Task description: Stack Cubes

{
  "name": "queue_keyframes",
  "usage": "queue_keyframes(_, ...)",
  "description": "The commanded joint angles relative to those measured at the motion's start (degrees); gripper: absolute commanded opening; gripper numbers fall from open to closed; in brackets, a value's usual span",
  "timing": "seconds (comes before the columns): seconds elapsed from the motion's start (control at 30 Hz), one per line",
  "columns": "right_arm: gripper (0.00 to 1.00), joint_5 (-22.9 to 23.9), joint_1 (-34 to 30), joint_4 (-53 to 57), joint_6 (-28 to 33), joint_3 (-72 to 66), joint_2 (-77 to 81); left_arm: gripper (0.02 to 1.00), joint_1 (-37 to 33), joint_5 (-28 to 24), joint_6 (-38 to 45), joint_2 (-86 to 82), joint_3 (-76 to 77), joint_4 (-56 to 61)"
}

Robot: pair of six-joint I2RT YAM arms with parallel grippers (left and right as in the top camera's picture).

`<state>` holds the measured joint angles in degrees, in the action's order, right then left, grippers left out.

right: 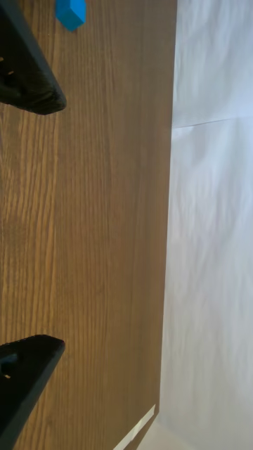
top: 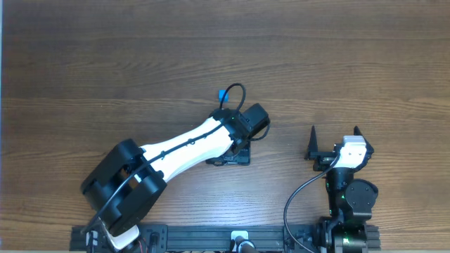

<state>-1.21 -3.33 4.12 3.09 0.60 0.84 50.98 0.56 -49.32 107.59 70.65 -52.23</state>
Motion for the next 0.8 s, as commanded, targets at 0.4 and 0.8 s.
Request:
queue_keyframes(0.4, 0.993, -0.46, 0.04, 0.11, -0.02, -0.31, -0.46, 0.619, -0.74, 0.11, -2.23, -1.95, -1.29, 0.57)
queue_keyframes(0.8, 0.993, -0.46, 0.04, 0.13, -0.02, -0.31, -0.46, 0.533, -2.14, 0.15, -5.16, -1.81, -1.33, 0.98)
